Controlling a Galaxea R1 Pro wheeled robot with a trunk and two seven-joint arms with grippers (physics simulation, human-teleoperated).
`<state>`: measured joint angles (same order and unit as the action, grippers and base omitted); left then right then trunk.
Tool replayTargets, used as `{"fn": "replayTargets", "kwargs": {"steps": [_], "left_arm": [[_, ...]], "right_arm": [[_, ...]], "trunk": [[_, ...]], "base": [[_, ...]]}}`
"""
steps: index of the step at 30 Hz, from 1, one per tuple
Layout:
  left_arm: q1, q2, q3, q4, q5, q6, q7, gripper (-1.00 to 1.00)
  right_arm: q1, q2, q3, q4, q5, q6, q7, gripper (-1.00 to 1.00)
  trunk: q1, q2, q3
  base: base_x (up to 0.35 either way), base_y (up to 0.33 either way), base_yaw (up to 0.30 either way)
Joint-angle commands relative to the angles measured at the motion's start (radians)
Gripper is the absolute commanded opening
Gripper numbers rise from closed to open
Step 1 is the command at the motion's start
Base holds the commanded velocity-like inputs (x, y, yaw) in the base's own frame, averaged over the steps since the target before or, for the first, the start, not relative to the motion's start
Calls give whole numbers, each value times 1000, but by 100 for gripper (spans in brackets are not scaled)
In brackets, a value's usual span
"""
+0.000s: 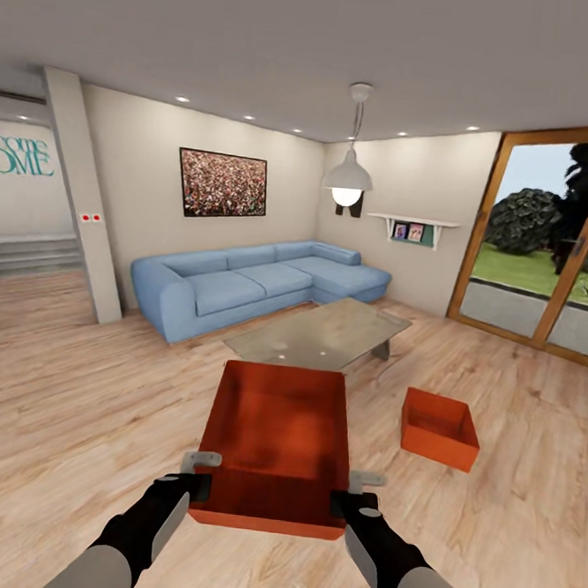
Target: Move the two storage containers from the living room to the garage. In the garage, place one container on the floor and stack the other container on top of it (either order is fine).
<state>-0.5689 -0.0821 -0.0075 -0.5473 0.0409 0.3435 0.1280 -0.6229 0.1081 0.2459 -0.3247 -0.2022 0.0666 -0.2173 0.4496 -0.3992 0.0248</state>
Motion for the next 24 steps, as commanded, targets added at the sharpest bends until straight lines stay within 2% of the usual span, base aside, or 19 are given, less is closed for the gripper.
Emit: {"fn": "replayTargets", "kwargs": {"steps": [1, 24], "left_arm": [[0, -1, 11, -2, -19, 8, 36, -100], [0, -1, 11, -5, -16, 8, 36, -100]], "right_arm": [[0, -1, -13, -4, 7, 6, -19, -100], [0, -1, -13, -4, 7, 6, -19, -100]], "trunk": [[0, -1, 0], [0, -1, 0]], "base": [[0, 0, 287], [0, 0, 287]]}}
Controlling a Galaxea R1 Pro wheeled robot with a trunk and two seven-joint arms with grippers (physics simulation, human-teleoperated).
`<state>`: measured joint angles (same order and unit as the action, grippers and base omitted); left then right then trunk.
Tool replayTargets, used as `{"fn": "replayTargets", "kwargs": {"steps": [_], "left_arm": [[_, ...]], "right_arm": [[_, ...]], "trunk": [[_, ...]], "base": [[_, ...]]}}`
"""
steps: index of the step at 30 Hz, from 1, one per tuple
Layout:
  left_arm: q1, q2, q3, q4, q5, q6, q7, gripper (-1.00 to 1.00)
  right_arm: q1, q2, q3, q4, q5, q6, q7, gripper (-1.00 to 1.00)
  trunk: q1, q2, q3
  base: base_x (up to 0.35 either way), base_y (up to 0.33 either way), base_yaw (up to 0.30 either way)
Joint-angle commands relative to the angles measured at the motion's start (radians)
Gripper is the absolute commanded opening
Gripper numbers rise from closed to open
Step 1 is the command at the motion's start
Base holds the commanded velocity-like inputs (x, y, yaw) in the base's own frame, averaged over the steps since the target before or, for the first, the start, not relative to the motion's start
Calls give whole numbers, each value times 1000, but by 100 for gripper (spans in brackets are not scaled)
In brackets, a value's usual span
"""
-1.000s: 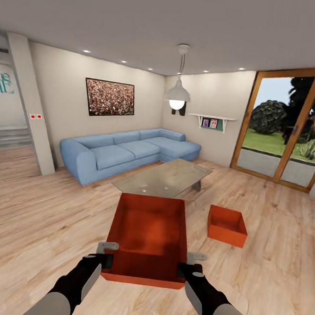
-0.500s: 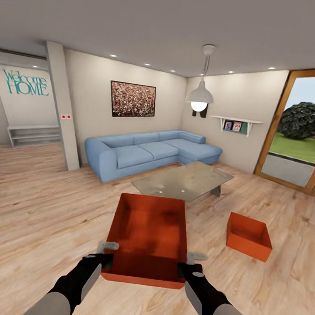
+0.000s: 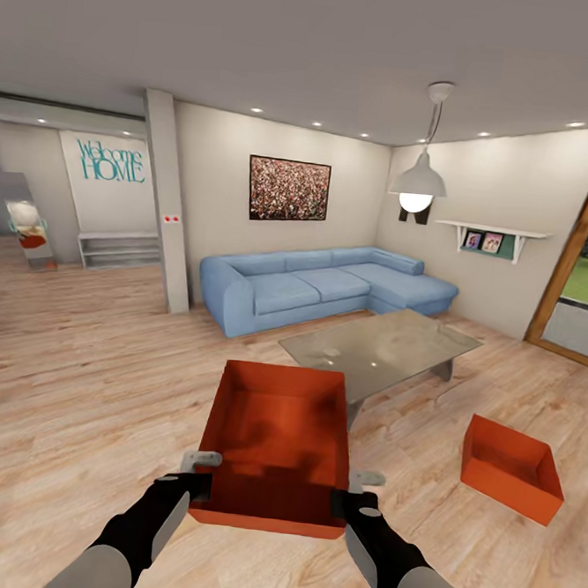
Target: Move the two storage containers from the living room to the garage. In the garage, place one container on the floor and stack the other container on top of it (either order is fine).
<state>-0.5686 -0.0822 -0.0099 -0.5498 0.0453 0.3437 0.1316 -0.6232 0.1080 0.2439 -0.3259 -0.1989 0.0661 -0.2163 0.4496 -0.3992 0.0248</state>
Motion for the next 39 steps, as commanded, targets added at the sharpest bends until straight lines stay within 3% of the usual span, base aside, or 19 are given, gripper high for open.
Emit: {"fn": "replayTargets", "kwargs": {"steps": [1, 39], "left_arm": [[0, -1, 13, -3, -21, 8, 33, -100], [0, -1, 13, -7, -21, 6, 33, -100]], "right_arm": [[0, -1, -11, -3, 4, 6, -20, -100], [0, -1, -11, -2, 4, 6, -20, -100]], "trunk": [[0, -1, 0], [0, -1, 0]], "base": [[0, 0, 287], [0, 0, 287]]}}
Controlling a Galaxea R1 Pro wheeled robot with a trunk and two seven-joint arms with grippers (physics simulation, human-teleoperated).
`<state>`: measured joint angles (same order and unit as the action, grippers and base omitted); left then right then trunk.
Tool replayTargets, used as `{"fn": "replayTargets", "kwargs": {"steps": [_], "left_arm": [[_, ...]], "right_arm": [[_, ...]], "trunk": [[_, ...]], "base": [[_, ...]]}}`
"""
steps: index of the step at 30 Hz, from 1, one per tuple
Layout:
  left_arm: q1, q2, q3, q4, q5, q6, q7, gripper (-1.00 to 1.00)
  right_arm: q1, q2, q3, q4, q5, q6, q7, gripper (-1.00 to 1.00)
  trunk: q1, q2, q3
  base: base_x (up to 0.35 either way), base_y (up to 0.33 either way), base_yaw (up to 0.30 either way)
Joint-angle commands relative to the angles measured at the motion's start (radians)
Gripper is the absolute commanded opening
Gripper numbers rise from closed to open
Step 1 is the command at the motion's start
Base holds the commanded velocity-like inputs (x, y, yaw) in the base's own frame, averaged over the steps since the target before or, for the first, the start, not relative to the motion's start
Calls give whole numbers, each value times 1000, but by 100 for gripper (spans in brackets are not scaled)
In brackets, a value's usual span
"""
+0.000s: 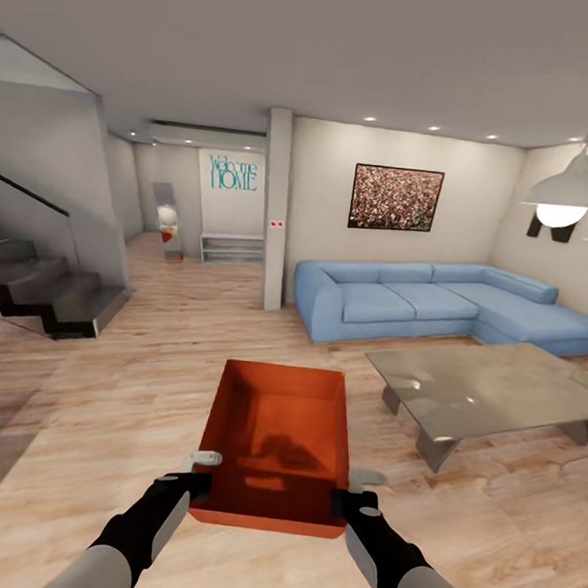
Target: Move the two storage containers from the living room to the garage. In the garage, place one container on the floor and stack the other container on top of it (either order is fine).
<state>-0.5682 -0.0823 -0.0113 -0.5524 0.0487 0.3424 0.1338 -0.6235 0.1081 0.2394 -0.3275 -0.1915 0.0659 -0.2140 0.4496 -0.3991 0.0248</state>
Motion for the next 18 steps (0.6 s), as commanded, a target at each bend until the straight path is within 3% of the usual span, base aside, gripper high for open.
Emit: {"fn": "replayTargets", "kwargs": {"steps": [1, 18], "left_arm": [[-1, -1, 14, -5, -24, 7, 30, -100], [-1, -1, 14, -7, -24, 7, 31, -100]], "right_arm": [[1, -1, -6, -1, -3, 6, -22, -100], [1, -1, -6, -1, -3, 6, -22, -100]], "trunk": [[0, -1, 0], [0, -1, 0]], "base": [[0, 0, 287], [0, 0, 287]]}}
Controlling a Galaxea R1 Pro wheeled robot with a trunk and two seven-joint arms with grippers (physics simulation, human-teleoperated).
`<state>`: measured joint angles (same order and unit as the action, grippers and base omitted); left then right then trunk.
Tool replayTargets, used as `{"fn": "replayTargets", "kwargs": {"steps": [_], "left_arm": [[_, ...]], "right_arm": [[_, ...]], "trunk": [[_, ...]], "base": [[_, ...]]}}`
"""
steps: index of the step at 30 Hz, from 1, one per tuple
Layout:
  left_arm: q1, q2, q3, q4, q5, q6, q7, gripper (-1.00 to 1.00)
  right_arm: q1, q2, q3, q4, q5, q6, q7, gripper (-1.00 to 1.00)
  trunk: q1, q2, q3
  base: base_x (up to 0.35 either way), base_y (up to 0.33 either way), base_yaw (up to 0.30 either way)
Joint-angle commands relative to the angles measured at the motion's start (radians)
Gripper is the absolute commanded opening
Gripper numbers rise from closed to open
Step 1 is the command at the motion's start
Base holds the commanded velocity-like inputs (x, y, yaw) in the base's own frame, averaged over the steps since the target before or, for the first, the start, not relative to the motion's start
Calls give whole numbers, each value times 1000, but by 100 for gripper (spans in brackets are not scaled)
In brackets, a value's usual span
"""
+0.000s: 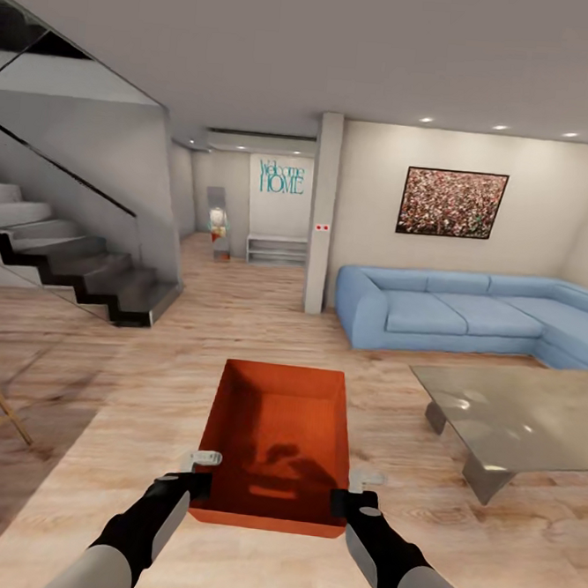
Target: Move the two storage containers from the living room to the garage. In the garage, place one container on the floor and stack the other container on top of it (either order is fine).
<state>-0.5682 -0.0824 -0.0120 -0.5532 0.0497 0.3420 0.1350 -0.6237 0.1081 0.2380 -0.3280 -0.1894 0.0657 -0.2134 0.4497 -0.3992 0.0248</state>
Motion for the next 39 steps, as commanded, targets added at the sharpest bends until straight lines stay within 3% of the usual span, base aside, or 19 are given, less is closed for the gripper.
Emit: {"fn": "replayTargets", "kwargs": {"steps": [1, 11, 39], "left_arm": [[-1, -1, 15, -6, -25, 8, 30, -100], [-1, -2, 15, -4, -25, 8, 29, -100], [-1, 4, 15, 4, -25, 8, 29, -100]], "right_arm": [[1, -1, -5, 0, -5, 6, -23, -100], [1, -1, -5, 0, -3, 6, -22, -100], [1, -1, -3, 0, -1, 5, -21, -100]], "trunk": [[0, -1, 0], [0, -1, -1], [0, -1, -1]], "base": [[0, 0, 287], [118, 0, 248], [321, 0, 5]]}}
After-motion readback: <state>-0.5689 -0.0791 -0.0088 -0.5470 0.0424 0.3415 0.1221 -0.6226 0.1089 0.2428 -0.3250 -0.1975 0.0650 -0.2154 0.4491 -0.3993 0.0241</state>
